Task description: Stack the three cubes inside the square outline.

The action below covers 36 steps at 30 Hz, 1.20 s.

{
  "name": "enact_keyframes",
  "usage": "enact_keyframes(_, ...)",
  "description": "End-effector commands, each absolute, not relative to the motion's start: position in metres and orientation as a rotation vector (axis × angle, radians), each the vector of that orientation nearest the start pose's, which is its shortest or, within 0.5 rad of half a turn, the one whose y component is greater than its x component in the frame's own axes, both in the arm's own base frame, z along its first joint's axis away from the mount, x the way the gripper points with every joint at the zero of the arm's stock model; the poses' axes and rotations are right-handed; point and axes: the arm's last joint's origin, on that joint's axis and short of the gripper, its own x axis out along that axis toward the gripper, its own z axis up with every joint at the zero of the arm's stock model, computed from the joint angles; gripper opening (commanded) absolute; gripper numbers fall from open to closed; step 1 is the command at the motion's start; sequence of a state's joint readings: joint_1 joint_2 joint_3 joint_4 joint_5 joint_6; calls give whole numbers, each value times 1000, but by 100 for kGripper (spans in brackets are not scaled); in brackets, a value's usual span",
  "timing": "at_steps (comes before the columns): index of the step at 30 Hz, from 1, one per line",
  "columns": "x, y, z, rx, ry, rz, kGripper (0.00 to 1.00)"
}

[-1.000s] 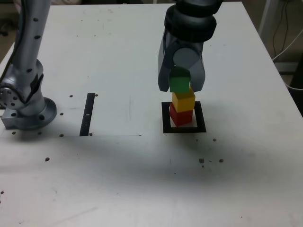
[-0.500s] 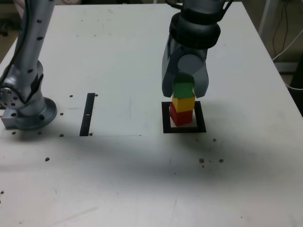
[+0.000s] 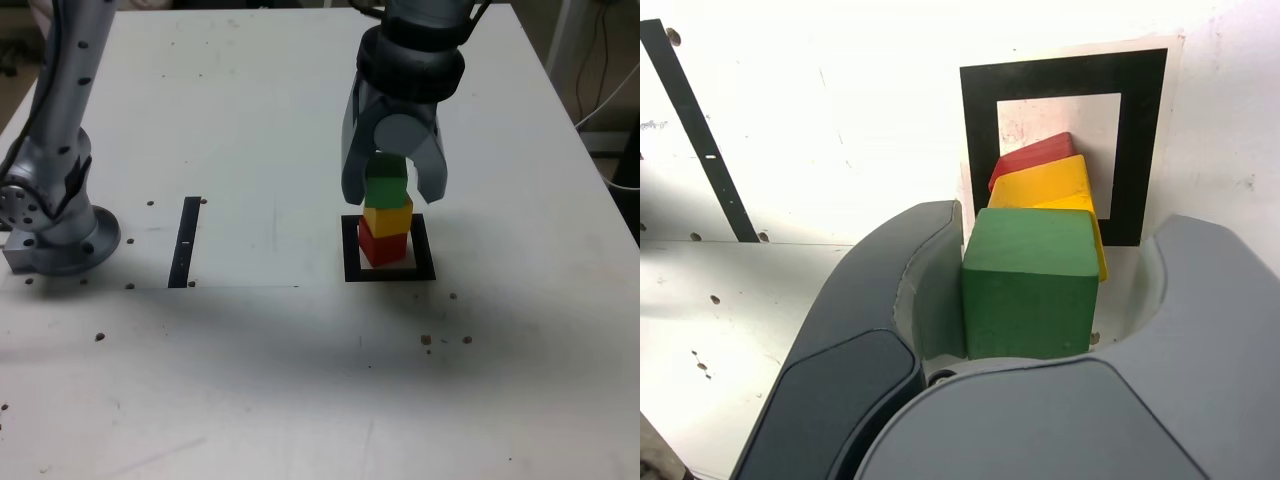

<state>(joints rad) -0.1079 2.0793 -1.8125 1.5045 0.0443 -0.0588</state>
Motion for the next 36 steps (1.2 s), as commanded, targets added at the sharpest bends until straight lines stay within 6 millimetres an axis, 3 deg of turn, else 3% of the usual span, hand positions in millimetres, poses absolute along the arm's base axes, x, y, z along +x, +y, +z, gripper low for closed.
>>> enact_keyframes(1,368,-37,294,92,1758,5,100)
enact_keyframes(9,357,-37,313,91,1720,2,100)
enact_keyframes(21,318,-36,349,95,1676,-7,100)
enact_keyframes(36,258,-4,349,-34,1748,-121,100)
